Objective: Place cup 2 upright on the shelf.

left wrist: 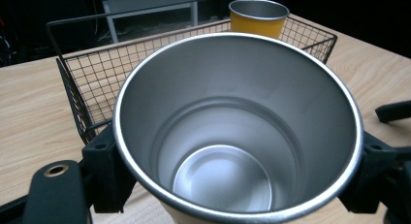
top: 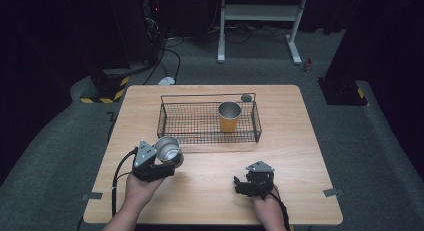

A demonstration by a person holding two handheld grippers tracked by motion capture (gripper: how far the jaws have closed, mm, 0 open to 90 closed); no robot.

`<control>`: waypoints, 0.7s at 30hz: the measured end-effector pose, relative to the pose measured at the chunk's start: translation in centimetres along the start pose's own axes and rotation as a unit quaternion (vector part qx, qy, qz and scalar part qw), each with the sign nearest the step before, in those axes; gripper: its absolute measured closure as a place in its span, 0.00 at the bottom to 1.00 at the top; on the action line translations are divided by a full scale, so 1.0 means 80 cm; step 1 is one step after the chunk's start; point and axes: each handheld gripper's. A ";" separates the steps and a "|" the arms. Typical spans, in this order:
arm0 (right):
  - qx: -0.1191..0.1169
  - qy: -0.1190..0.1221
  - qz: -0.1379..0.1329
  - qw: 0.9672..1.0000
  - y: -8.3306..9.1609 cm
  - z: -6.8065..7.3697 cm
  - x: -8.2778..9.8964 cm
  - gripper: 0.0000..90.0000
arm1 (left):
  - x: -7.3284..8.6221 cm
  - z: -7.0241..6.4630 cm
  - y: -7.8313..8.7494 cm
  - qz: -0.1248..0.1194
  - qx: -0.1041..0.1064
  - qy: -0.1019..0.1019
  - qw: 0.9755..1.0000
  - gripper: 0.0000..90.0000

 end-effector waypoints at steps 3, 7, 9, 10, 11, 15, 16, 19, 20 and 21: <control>0.000 0.000 0.000 1.000 0.000 0.000 0.000 0.12 | -0.003 0.001 -0.003 0.000 -0.004 0.002 1.000 0.21; 0.000 0.000 0.000 1.000 0.000 0.000 0.000 0.12 | -0.009 0.002 -0.008 0.002 -0.012 0.003 1.000 0.21; 0.000 0.000 0.000 1.000 0.000 0.000 0.000 0.12 | -0.012 0.003 -0.010 0.004 -0.014 0.000 1.000 0.21; 0.000 0.000 0.000 1.000 0.000 0.000 0.000 0.12 | -0.014 0.002 -0.012 0.005 -0.016 0.001 1.000 0.21; 0.000 0.001 0.000 1.000 0.000 0.000 0.000 0.12 | -0.015 0.003 -0.013 0.006 -0.016 -0.001 1.000 0.21; 0.000 0.002 0.001 1.000 0.000 0.000 0.000 0.12 | -0.021 0.002 -0.017 0.007 -0.018 -0.002 1.000 0.21; 0.000 0.002 0.000 1.000 0.000 0.000 0.000 0.12 | -0.023 0.002 -0.018 0.008 -0.018 -0.004 1.000 0.21; 0.000 0.002 0.001 1.000 0.000 0.000 0.000 0.12 | -0.026 0.001 -0.022 0.010 -0.020 -0.005 1.000 0.21; 0.000 0.002 0.001 1.000 0.000 0.000 0.000 0.12 | -0.027 0.001 -0.024 0.011 -0.021 -0.006 1.000 0.21; 0.000 0.002 0.000 1.000 0.000 0.000 0.000 0.12 | -0.028 0.001 -0.025 0.011 -0.021 -0.007 1.000 0.21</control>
Point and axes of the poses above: each handheld gripper's, and its own axes: y roughly backward along the jaws, x roughly out of its underside, z roughly to its left, and after that the axes turned 10 degrees about -y, right-handed
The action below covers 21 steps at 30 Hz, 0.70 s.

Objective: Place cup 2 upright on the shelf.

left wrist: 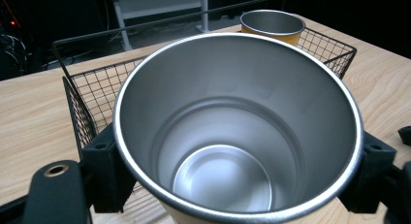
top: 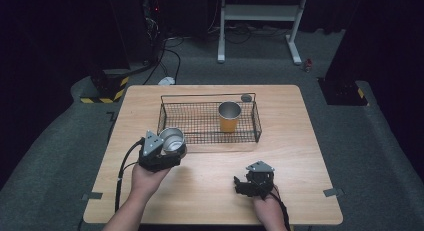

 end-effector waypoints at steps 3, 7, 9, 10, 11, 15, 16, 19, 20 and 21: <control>0.000 0.000 0.000 1.000 0.000 0.000 0.000 0.12 | -0.005 0.001 -0.003 -0.001 -0.003 -0.001 1.000 0.21; 0.000 0.000 0.000 1.000 0.000 0.000 0.000 0.12 | -0.013 0.004 -0.007 -0.002 -0.007 -0.003 1.000 0.21; 0.000 0.002 0.000 1.000 0.000 0.000 0.000 0.12 | -0.017 0.005 -0.009 -0.001 -0.007 -0.003 1.000 0.21; 0.000 0.002 0.000 1.000 0.000 0.000 0.000 0.12 | -0.018 0.006 -0.010 -0.001 -0.008 -0.003 1.000 0.21; 0.000 0.002 0.000 1.000 0.000 0.000 0.000 0.12 | -0.021 0.007 -0.011 -0.002 -0.009 -0.002 1.000 0.21; 0.000 0.002 0.000 1.000 0.000 0.000 0.000 0.12 | -0.027 0.010 -0.016 -0.001 -0.011 0.001 1.000 0.21; 0.000 0.002 0.000 1.000 0.000 0.000 0.000 0.12 | -0.028 0.011 -0.017 -0.001 -0.011 0.001 1.000 0.21; 0.000 0.001 0.000 1.000 0.000 0.000 0.000 0.12 | -0.032 0.015 -0.021 -0.001 -0.014 0.006 1.000 0.21; 0.000 0.002 0.000 1.000 0.000 0.000 0.000 0.12 | -0.032 0.015 -0.021 -0.001 -0.014 0.007 1.000 0.21; 0.000 0.002 0.000 1.000 0.000 0.000 0.000 0.12 | -0.033 0.017 -0.022 -0.002 -0.015 0.009 1.000 0.21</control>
Point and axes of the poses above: each handheld gripper's, and its own axes: y roughly backward along the jaws, x roughly out of its underside, z roughly to its left, and after that the axes turned 10 degrees about -y, right-handed
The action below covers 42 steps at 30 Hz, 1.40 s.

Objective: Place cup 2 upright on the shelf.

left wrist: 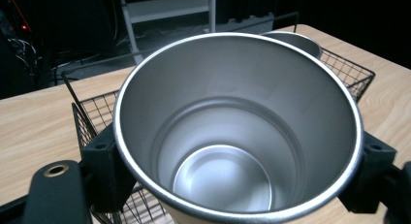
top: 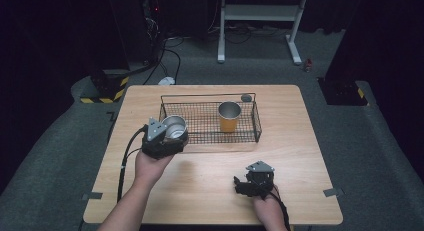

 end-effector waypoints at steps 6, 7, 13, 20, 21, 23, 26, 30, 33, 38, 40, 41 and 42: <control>0.000 0.000 0.000 1.000 0.000 0.000 0.000 0.12 | -0.006 0.007 -0.009 0.005 -0.002 0.002 1.000 0.21; 0.000 0.000 0.000 1.000 0.000 0.000 0.000 0.12 | -0.007 0.008 -0.010 0.006 -0.002 0.004 1.000 0.21; 0.000 0.000 0.000 1.000 0.000 0.000 0.000 0.12 | -0.013 0.016 -0.022 0.006 -0.005 0.010 1.000 0.21; -0.001 0.000 0.000 1.000 0.000 0.000 0.000 0.12 | -0.018 0.024 -0.037 0.011 -0.006 0.010 1.000 0.21; -0.001 0.000 0.000 1.000 0.000 0.000 0.000 0.12 | -0.018 0.025 -0.038 0.011 -0.006 0.012 1.000 0.21; -0.001 0.000 0.000 1.000 0.000 0.000 0.000 0.12 | -0.017 0.030 -0.042 0.012 -0.007 0.020 1.000 0.21; -0.001 0.000 0.000 1.000 0.000 0.000 0.000 0.12 | -0.019 0.034 -0.049 0.018 -0.010 0.016 1.000 0.21; -0.001 0.000 0.001 1.000 0.000 0.000 0.000 0.12 | -0.022 0.039 -0.058 0.022 -0.011 0.018 1.000 0.21; -0.001 0.000 0.000 1.000 0.000 0.000 0.000 0.12 | -0.022 0.043 -0.065 0.023 -0.011 0.022 0.999 0.21; -0.001 0.000 0.000 1.000 0.000 0.000 0.000 0.12 | -0.020 0.051 -0.081 0.034 -0.012 0.033 0.999 0.21; -0.001 0.000 0.000 1.000 0.000 0.000 0.000 0.12 | -0.021 0.052 -0.087 0.039 -0.012 0.033 0.999 0.21; -0.001 0.000 0.000 1.000 0.000 0.000 0.000 0.12 | -0.022 0.053 -0.089 0.039 -0.012 0.034 0.999 0.21; -0.001 0.000 0.000 1.000 0.000 0.000 0.000 0.12 | -0.023 0.053 -0.093 0.041 -0.014 0.032 0.999 0.21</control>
Point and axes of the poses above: each handheld gripper's, and its own axes: y roughly backward along the jaws, x roughly out of its underside, z roughly to its left, and after that the axes turned 10 degrees about -y, right-handed
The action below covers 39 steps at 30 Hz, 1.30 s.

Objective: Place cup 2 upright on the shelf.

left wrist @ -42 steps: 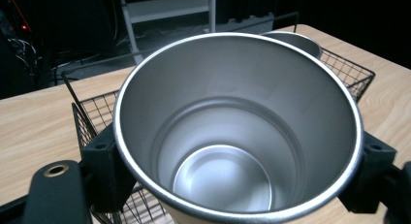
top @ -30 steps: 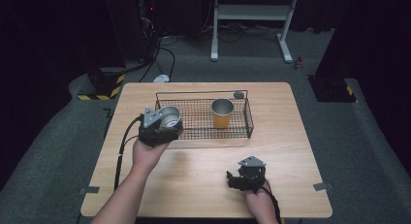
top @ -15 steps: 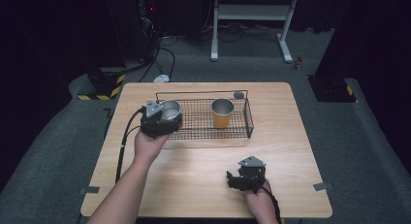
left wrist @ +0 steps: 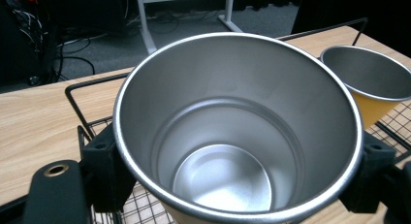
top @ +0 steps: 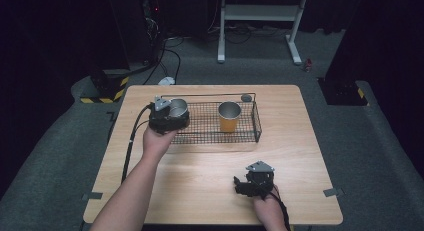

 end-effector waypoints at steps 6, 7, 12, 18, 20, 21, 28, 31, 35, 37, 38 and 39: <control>0.000 0.000 0.000 1.000 0.000 0.000 0.000 0.12 | -0.008 0.000 -0.015 0.007 -0.002 -0.002 1.000 0.21; 0.000 0.000 0.000 1.000 0.000 0.000 0.000 0.12 | -0.010 -0.001 -0.018 0.009 -0.002 -0.003 1.000 0.21; 0.000 0.001 -0.001 1.000 0.000 0.000 0.000 0.12 | -0.013 -0.002 -0.032 0.017 -0.003 0.000 1.000 0.21; 0.000 0.001 -0.001 1.000 0.000 0.000 0.000 0.12 | -0.013 -0.004 -0.043 0.026 -0.004 0.003 1.000 0.21; 0.000 0.002 -0.001 1.000 0.000 0.000 0.000 0.12 | -0.012 -0.004 -0.048 0.029 -0.002 0.008 1.000 0.21; -0.001 0.000 -0.001 1.000 0.000 0.000 0.000 0.12 | -0.011 -0.004 -0.049 0.030 -0.004 0.008 1.000 0.21; -0.001 0.000 -0.001 1.000 0.000 0.000 0.000 0.12 | -0.007 -0.008 -0.063 0.049 -0.004 0.002 0.999 0.21; -0.001 0.000 -0.001 1.000 0.000 0.000 0.000 0.12 | -0.005 -0.010 -0.068 0.059 -0.008 -0.012 0.998 0.21; -0.001 -0.001 0.000 1.000 0.000 0.000 0.000 0.12 | -0.002 -0.011 -0.077 0.074 -0.009 -0.006 0.997 0.21; -0.001 -0.001 0.000 1.000 0.000 0.000 0.000 0.12 | 0.000 -0.011 -0.081 0.086 -0.010 -0.003 0.996 0.21; -0.001 0.000 -0.001 1.000 0.000 0.000 0.000 0.12 | 0.002 -0.010 -0.083 0.095 -0.006 0.000 0.995 0.21; -0.001 -0.001 0.000 1.000 0.000 0.000 0.000 0.12 | 0.003 -0.010 -0.085 0.098 -0.005 0.004 0.995 0.21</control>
Point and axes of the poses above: each handheld gripper's, and its own axes: y roughly backward along the jaws, x roughly out of its underside, z roughly to its left, and after that the axes turned 10 degrees about -y, right-handed
